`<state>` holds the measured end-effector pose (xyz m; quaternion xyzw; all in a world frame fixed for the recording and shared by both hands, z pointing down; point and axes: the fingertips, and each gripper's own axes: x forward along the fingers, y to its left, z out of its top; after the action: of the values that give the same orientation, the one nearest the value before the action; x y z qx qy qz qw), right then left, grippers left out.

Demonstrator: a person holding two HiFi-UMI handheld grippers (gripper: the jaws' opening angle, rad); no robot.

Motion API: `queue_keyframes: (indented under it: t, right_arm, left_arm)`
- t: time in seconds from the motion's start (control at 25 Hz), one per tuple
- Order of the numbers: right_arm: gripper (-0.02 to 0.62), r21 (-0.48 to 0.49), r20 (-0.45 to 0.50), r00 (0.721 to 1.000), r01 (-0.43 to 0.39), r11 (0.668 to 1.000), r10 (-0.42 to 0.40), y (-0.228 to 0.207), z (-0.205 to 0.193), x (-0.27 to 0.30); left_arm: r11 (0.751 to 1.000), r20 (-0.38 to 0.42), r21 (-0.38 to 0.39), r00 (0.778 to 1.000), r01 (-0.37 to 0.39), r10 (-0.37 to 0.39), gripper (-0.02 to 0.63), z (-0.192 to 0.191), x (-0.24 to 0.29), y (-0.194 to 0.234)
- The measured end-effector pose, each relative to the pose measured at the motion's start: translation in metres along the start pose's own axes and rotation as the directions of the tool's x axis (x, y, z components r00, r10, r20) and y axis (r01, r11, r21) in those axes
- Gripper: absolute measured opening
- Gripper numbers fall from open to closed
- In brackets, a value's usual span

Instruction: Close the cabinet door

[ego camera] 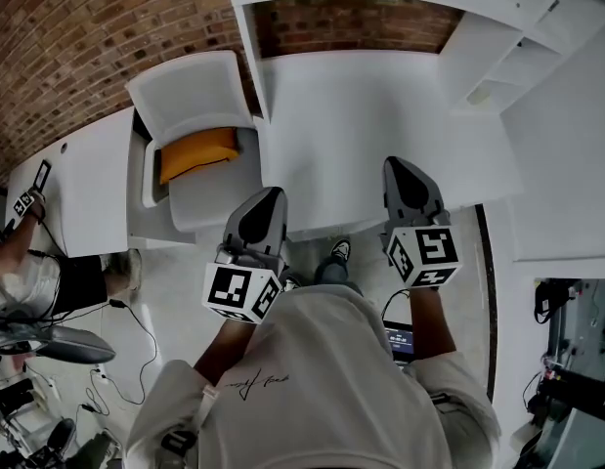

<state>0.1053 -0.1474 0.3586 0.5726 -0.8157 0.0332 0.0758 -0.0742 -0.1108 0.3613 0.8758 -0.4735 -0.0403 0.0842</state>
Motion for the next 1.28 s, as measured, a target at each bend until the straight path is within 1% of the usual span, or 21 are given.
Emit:
queue_keyframes:
  t: [0.4, 0.64, 0.8, 0.92, 1.28]
  right_arm:
    - [0.023, 0.026, -0.032, 0.999, 0.014, 1.0, -0.013, 0.022, -0.012, -0.029]
    - [0.023, -0.009, -0.034, 0.999, 0.014, 1.0, -0.015, 0.028, -0.007, -0.038]
    - [0.023, -0.019, -0.023, 1.0, 0.006, 1.0, -0.007, 0.03, -0.002, -0.043]
    - [0.023, -0.01, -0.015, 1.0, -0.005, 1.0, 0.005, 0.033, 0.0, -0.049]
    - [0.023, -0.009, -0.035, 0.999, -0.04, 0.999, 0.039, 0.041, -0.005, -0.057]
  left_arm:
    - [1.0, -0.002, 0.01, 1.0, 0.007, -0.007, 0.017, 0.001, -0.026, 0.003]
    - [1.0, 0.016, 0.008, 1.0, 0.003, -0.004, 0.017, 0.006, -0.033, 0.005]
    - [1.0, 0.03, 0.01, 1.0, 0.006, -0.006, 0.017, 0.008, -0.035, 0.0]
    - [1.0, 0.032, 0.011, 0.999, 0.006, -0.006, 0.017, 0.008, -0.037, -0.004]
    - [1.0, 0.037, 0.026, 0.999, 0.001, -0.002, 0.017, 0.007, -0.042, -0.007]
